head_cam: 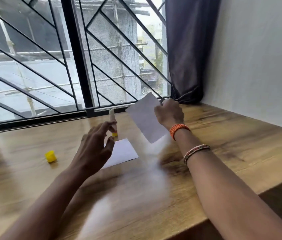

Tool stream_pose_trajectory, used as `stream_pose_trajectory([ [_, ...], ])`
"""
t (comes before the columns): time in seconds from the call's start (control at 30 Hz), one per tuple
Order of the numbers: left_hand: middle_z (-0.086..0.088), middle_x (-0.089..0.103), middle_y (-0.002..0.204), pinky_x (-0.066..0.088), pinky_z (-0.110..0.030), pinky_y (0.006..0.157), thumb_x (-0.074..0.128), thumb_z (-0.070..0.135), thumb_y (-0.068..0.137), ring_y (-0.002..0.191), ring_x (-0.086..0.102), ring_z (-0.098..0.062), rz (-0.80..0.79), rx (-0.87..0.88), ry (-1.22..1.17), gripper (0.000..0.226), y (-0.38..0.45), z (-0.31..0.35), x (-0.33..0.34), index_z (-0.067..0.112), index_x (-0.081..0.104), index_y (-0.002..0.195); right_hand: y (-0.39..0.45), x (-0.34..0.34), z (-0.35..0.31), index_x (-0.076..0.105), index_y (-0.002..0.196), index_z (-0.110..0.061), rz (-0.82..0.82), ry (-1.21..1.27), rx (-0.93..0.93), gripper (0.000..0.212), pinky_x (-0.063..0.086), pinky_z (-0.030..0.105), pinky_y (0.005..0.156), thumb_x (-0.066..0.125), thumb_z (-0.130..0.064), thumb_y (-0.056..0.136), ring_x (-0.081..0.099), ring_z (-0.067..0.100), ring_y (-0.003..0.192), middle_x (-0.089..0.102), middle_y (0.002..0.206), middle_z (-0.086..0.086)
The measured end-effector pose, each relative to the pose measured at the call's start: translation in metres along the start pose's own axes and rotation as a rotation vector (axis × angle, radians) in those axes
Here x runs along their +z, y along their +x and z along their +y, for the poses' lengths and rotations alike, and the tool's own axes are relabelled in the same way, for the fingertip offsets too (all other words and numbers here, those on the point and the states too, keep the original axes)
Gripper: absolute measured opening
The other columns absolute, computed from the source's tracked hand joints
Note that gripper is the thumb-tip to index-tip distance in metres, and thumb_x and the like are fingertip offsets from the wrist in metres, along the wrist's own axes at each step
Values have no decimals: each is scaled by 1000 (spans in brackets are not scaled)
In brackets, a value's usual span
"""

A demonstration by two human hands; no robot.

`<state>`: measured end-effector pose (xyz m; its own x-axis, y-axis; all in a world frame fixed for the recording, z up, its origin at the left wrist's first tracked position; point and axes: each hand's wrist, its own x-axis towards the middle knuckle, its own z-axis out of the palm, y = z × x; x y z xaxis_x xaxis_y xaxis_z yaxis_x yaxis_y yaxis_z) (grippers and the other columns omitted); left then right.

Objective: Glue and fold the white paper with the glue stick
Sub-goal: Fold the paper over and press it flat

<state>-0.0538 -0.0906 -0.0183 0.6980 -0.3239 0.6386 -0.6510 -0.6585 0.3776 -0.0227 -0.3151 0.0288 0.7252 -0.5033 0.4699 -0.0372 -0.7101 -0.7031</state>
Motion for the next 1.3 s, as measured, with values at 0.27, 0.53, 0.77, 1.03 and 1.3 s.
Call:
stream_pose_trajectory([
  [0.27, 5, 68, 85, 38, -43, 93, 36, 67, 71, 88, 59, -22, 157, -300, -219, 48, 10, 1, -22, 29, 63, 84, -26, 17, -27, 28, 46, -16, -325, 151, -490, 34, 21, 30, 47, 45, -22, 75, 30, 16, 44, 31, 44, 0],
  [0.53, -2, 65, 68, 49, -46, 84, 51, 51, 56, 76, 61, -29, 166, -546, -245, 32, 9, -21, -39, 23, 67, 61, -44, 33, -37, 59, 75, -13, -479, 169, -516, 19, 34, 28, 55, 54, -30, 82, 48, 16, 59, 51, 62, 0],
  [0.77, -10, 53, 69, 37, -29, 59, 64, 15, 76, 67, 46, -23, 247, -839, -347, 10, 3, -43, -52, 7, 62, 70, -45, 29, -45, 54, 83, -10, -625, 660, 135, 25, 52, 36, 67, 67, -31, 80, 56, 24, 71, 56, 80, 10],
  [1.03, -9, 65, 75, 39, -56, 103, 65, 24, 62, 100, 63, -37, 398, -979, -330, 19, -8, -42, -64, 12, 52, 56, -63, 33, -49, 54, 112, 4, -823, 680, 332, 44, 61, 31, 56, 72, -25, 84, 61, 22, 66, 52, 92, 11],
  [1.3, -1, 55, 64, 32, -60, 106, 63, 37, 42, 111, 56, -41, 117, -888, -277, 34, -9, -43, -62, 13, 61, 65, -63, 31, -42, 63, 98, 2, -684, 502, 218, 25, 55, 27, 53, 73, -16, 82, 61, 18, 65, 65, 90, 12],
])
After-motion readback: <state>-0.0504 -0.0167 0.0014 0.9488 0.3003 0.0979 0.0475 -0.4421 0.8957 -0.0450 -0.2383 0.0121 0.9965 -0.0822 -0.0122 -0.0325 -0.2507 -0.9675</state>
